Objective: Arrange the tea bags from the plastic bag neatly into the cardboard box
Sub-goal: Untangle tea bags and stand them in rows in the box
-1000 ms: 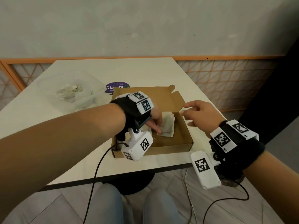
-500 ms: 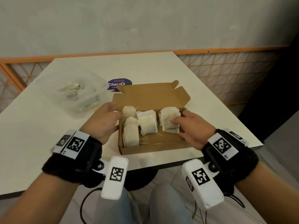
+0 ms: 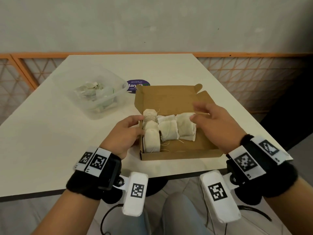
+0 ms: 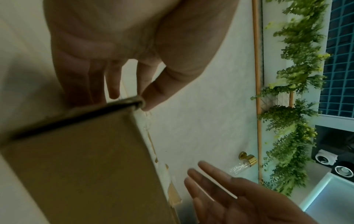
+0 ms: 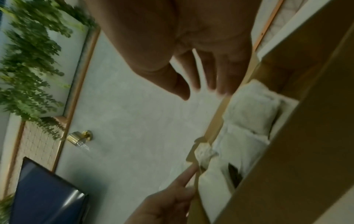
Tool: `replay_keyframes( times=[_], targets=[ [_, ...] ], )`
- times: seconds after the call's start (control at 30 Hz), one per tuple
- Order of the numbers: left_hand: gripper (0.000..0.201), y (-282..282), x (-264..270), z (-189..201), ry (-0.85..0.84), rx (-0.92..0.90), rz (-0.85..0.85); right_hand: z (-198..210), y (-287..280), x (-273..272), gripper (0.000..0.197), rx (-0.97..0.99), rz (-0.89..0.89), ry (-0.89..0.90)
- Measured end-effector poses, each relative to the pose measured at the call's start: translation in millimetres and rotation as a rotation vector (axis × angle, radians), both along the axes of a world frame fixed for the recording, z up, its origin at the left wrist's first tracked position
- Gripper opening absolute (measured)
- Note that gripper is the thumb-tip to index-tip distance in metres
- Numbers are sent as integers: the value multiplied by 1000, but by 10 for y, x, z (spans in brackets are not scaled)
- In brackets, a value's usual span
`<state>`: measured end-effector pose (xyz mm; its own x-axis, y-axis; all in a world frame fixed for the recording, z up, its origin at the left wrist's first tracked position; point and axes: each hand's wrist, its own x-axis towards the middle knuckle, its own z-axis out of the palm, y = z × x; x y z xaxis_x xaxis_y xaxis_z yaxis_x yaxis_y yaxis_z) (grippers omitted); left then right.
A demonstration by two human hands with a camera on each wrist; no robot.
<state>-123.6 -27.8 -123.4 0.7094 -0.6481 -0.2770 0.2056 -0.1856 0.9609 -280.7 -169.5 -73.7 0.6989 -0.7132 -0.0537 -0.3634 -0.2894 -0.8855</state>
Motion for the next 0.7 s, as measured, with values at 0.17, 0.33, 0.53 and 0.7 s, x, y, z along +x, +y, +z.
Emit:
replay_keyframes(
  times=[0.17, 0.33, 0.53, 0.7],
  targets=[
    [40, 35, 17, -11, 31, -34, -26, -22, 2, 368, 14, 203, 170, 64],
    [36, 23, -2, 11, -65, 2, -12, -33, 56, 773, 21, 56, 367, 404],
    [34, 31, 13, 15, -53, -4, -43, 8, 80, 1063, 30, 151, 420, 720],
    [33, 30, 48, -25, -59, -17, -61, -2, 40, 1054, 42, 346, 393, 868]
  ],
)
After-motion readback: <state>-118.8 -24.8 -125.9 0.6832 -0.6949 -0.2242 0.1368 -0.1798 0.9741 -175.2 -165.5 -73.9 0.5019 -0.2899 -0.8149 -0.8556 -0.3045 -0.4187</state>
